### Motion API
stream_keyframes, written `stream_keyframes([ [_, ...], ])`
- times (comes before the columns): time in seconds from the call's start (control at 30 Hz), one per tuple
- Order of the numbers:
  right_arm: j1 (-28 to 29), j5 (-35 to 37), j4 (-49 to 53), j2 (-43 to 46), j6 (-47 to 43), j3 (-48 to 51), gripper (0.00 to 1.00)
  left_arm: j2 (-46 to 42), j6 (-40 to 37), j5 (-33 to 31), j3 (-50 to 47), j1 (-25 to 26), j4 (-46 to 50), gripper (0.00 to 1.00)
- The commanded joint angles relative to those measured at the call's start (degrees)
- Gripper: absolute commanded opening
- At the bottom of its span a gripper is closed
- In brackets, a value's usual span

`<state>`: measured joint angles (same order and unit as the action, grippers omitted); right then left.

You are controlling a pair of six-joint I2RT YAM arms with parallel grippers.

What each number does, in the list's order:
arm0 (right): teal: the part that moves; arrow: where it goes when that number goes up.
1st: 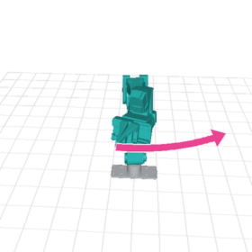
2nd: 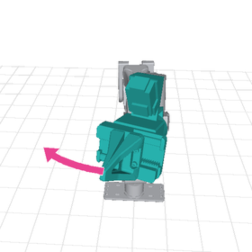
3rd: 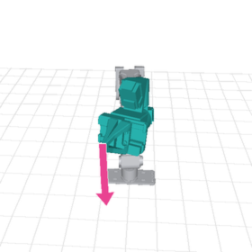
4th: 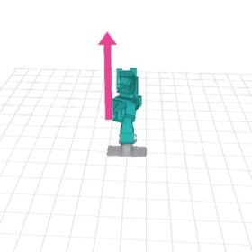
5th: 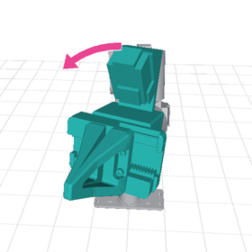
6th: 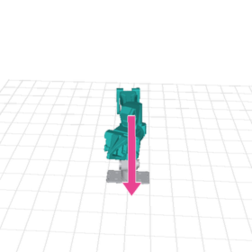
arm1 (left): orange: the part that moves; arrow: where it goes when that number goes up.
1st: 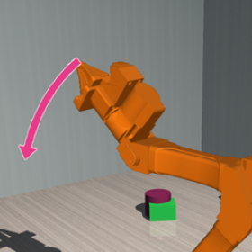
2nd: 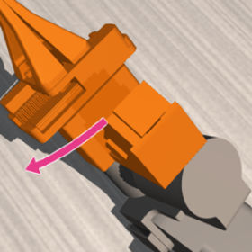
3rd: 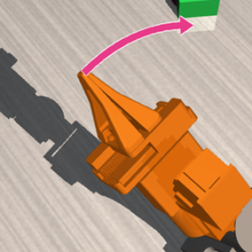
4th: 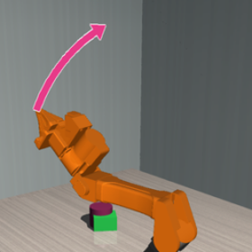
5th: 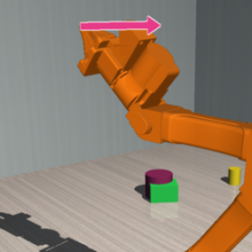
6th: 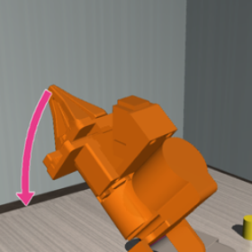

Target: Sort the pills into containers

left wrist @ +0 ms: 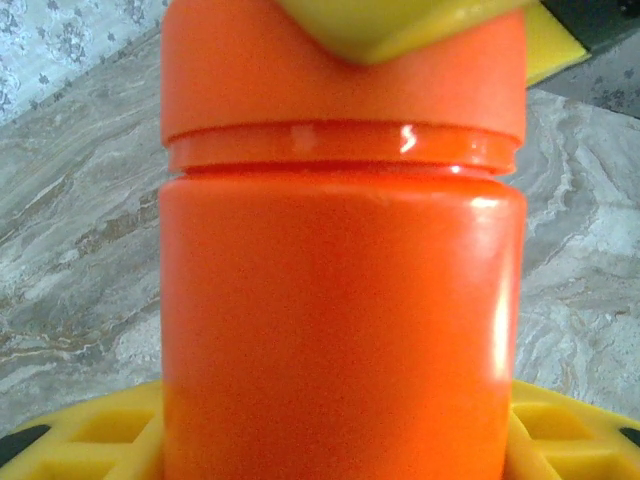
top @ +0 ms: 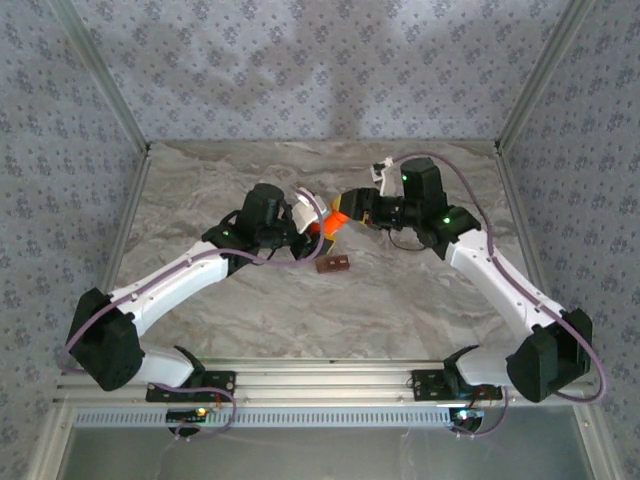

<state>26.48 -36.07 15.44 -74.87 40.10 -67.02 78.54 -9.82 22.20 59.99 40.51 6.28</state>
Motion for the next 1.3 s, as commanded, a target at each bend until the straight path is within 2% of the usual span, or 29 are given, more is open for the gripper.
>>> stream_keyframes([
  [0.0, 0.1, -8.7, 2.7, -1.2, -18.8, -3.7, 0.50, -0.4, -0.3, 1.5, 2.4, 0.1, -2.7, 0.00],
  [0.03, -0.1, -10.8, 4.4, -0.8, -26.2, -3.5, 0.51, -0.4, -0.4, 1.6, 2.4, 0.1, -2.7, 0.00],
  [0.07, -0.5, -11.7, 4.5, -0.4, -30.0, -2.7, 0.51, -0.5, -0.4, 1.5, 2.4, 0.1, -2.7, 0.00],
  [0.13, -3.3, -14.7, 2.0, -1.0, -31.5, -1.8, 0.51, -0.6, -0.5, 1.5, 2.3, 0.1, -2.5, 0.00],
  [0.23, -7.5, -19.8, -1.4, -3.9, -28.8, -1.8, 0.52, -0.8, -0.5, 1.4, 2.1, 0.1, -2.5, 0.00],
  [0.3, -8.3, -21.7, -3.2, -4.8, -26.0, -1.8, 0.54, -0.8, -0.3, 1.4, 1.8, 0.1, -2.6, 0.00],
  [0.37, -8.4, -21.3, -4.3, -3.9, -23.5, 0.3, 0.66, -0.8, -0.3, 1.4, 1.7, 0.1, -2.9, 0.00],
  [0.43, -8.7, -19.8, -5.6, -1.8, -20.1, 1.0, 0.76, -0.8, -0.3, 1.3, 1.8, 0.1, -3.0, 0.00],
  [0.5, -9.8, -16.7, -3.6, 0.4, -15.8, 1.0, 0.80, -0.8, -0.4, 1.2, 2.0, 0.1, -2.8, 0.00],
  [0.6, -11.6, -13.2, -2.7, 2.8, -7.2, 1.9, 0.81, -0.9, -0.8, 1.3, 2.2, 0.0, -2.2, 0.00],
  [0.67, -11.4, -8.1, -3.4, 5.3, -0.8, 3.2, 0.81, -0.8, -1.1, 1.3, 2.5, -0.1, -1.8, 0.00],
  [0.77, -10.1, -1.9, 1.1, 6.3, 4.8, 2.2, 0.81, -0.7, -1.0, 1.4, 2.5, -0.2, -1.6, 0.00],
  [0.97, -4.9, 3.6, 3.9, 4.2, 6.9, -0.8, 0.84, -0.6, -0.8, 1.6, 2.5, -0.2, -1.5, 0.00],
  [1.27, -0.2, 5.0, 4.2, 0.4, 6.4, -5.6, 0.82, -0.4, -0.6, 1.8, 2.6, -0.2, -1.9, 0.00],
])
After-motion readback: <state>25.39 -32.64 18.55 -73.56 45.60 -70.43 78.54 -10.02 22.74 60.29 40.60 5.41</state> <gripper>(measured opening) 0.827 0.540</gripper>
